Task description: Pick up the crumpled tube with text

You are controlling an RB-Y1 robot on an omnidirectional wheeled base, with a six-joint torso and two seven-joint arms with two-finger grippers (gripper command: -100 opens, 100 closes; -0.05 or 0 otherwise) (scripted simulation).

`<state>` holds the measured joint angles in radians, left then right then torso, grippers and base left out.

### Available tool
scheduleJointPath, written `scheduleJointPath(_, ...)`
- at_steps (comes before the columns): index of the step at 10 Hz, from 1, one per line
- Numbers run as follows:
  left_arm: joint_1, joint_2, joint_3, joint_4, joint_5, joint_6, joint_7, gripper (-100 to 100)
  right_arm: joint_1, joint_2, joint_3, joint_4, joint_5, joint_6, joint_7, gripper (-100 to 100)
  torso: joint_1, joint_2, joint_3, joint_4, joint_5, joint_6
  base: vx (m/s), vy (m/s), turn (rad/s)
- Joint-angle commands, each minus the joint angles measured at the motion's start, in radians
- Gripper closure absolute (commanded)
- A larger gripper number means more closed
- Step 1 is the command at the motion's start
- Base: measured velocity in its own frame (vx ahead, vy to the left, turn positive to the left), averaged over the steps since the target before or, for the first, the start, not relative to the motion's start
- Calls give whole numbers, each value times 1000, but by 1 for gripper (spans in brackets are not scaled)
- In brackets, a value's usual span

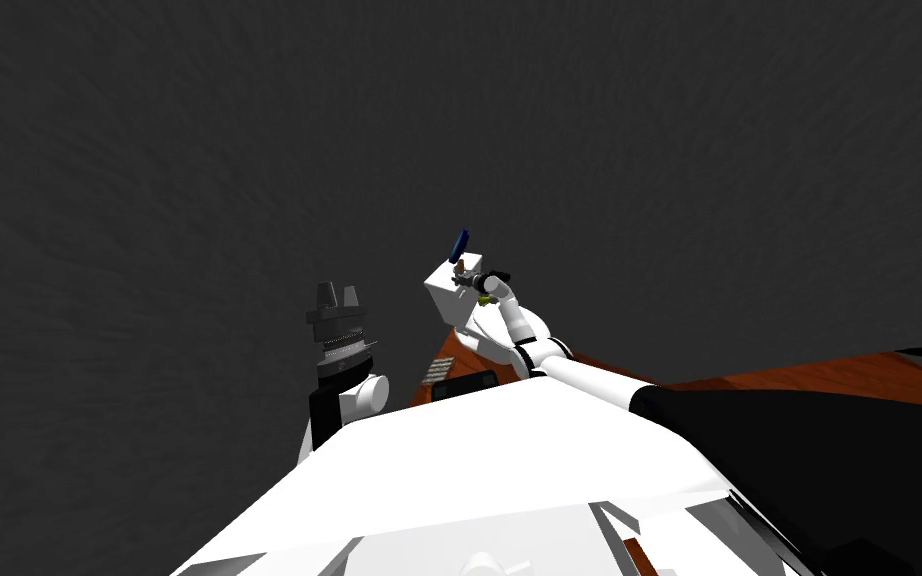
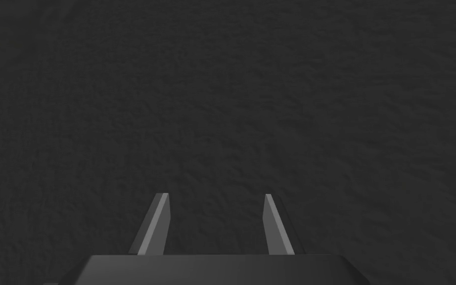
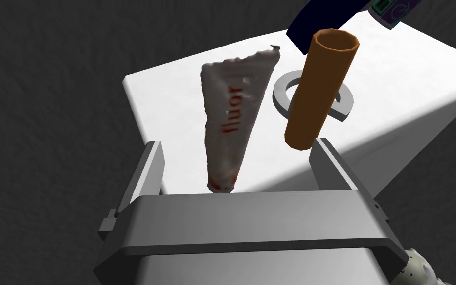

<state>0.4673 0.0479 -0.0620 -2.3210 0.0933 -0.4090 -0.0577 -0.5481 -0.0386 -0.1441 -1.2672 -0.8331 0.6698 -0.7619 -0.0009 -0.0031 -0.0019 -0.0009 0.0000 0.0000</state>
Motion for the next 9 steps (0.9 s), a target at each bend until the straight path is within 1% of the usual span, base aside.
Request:
scheduleJointPath(1, 0, 0, 0, 0, 0, 0, 0, 0, 0, 0, 0, 0, 0, 0, 0, -100, 0, 0, 0, 0, 0, 0, 2, -27, 6)
scheduleJointPath(2, 0, 0, 0, 0, 0, 0, 0, 0, -1, 2, -1, 0, -1, 3, -2, 0, 0, 2, 1, 0, 0, 0, 0, 0, 0)
scheduleJointPath(3, 0, 0, 0, 0, 0, 0, 0, 0, 9, -48, -50, 50, -51, 10, 49, -100, 1, 3, 2, 1, 0, 0, -53, 33, 283)
scheduleJointPath(4, 0, 0, 0, 0, 0, 0, 0, 0, 9, -68, -66, 59, -55, 10, 52, -100, 3, 5, 3, 1, 1, -1, -62, 52, 418)
scheduleJointPath(5, 0, 0, 0, 0, 0, 0, 0, 0, 9, -68, -66, 59, -58, 10, 52, -100, 5, 6, 4, 2, 1, -1, -36, 24, 71)
scheduleJointPath(6, 0, 0, 0, 0, 0, 0, 0, 0, 19, -112, -113, 95, -89, 17, 81, -100, 3, 6, 4, 1, 1, 1, -69, 43, 351)
scheduleJointPath(7, 0, 0, 0, 0, 0, 0, 0, 0, 19, -138, -131, 119, -116, 17, 106, -100, 4, 7, 4, 2, 1, -1, -74, 41, 316)
scheduleJointPath(8, 0, 0, 0, 0, 0, 0, 0, 0, 29, -173, -168, 154, -148, 23, 135, -100, 4, 8, 5, 2, 1, 0, -92, 70, 466)
scheduleJointPath(9, 0, 0, 0, 0, 0, 0, 0, 0, 29, -199, -195, 178, -159, 23, 147, -100, 6, 9, 5, 2, 1, -1, -62, 60, 233)
